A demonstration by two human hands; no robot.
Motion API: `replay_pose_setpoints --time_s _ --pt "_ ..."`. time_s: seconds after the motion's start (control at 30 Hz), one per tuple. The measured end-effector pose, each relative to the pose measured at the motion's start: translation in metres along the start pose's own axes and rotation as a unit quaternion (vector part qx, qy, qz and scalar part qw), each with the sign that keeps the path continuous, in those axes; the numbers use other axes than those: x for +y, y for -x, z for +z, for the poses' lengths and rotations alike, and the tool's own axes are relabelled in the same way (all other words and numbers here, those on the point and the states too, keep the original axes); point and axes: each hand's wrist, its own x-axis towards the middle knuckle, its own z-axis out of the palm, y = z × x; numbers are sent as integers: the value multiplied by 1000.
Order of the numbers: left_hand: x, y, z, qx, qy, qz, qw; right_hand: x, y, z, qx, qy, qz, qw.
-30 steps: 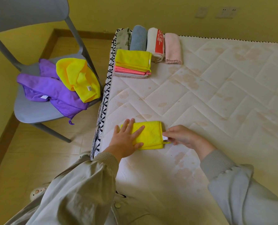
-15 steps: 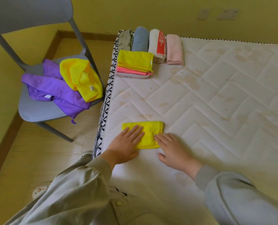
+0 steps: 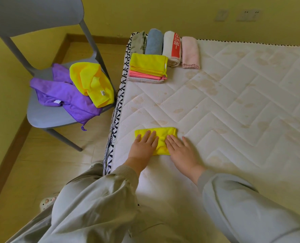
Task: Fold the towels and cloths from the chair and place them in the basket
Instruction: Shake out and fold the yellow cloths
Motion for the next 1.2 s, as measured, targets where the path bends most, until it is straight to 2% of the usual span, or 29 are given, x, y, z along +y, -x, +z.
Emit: replay_pose_setpoints --time_s 0.1,0.17,0.23,0.3,0.37,0.43,0.47,0.53,0.57,0.6,0.63,0.73,0.8,0.83,0.87,0.93,1.0,1.1,1.2 --pt "1 5 -2 1 -5 1 1000 4 -10 -7 51 4 -26 998" --pt "-6 11 2 20 31 10 999 13 -14 -16 73 -31 -48 996" --pt "-15 14 -1 59 142 -6 988 26 -19 -28 32 -142 -27 989" --pt "-27 10 -16 82 326 -74 939 35 -28 -50 -25 -280 91 956" --pt "-42 3 -39 106 520 -140 836 43 -44 -69 -19 -411 217 885" --pt "-59 -5 -58 124 641 -185 734 51 -63 -86 1 -522 290 802" --pt "-66 -8 -65 127 693 -202 681 55 -72 -92 3 -575 319 753" --pt "-76 -15 -74 115 778 -225 575 60 -87 -102 0 -702 355 617" --pt "-78 -16 -78 102 810 -228 531 62 -92 -105 -7 -751 359 553" --pt "-79 -16 -82 80 834 -224 498 62 -95 -110 -12 -785 354 509" --pt "-81 -17 -85 53 849 -213 481 63 -100 -112 -16 -802 347 486" --pt "-87 -22 -90 13 848 -195 493 67 -119 -107 -6 -798 354 488" --pt "-95 -34 -93 51 832 -229 504 70 -136 -98 9 -767 380 518" --pt "-100 -43 -96 75 819 -247 513 70 -146 -93 21 -741 391 546" --pt "-106 -52 -100 97 801 -258 531 70 -155 -90 39 -703 398 589" --pt "-118 -71 -110 134 744 -270 596 73 -177 -87 81 -626 410 658" --pt "-137 -98 -119 159 689 -279 650 82 -206 -89 120 -603 421 667" --pt "-165 -134 -134 184 639 -285 691 99 -250 -98 139 -587 427 674" --pt "-186 -166 -149 245 553 -282 745 116 -286 -101 147 -552 438 694"
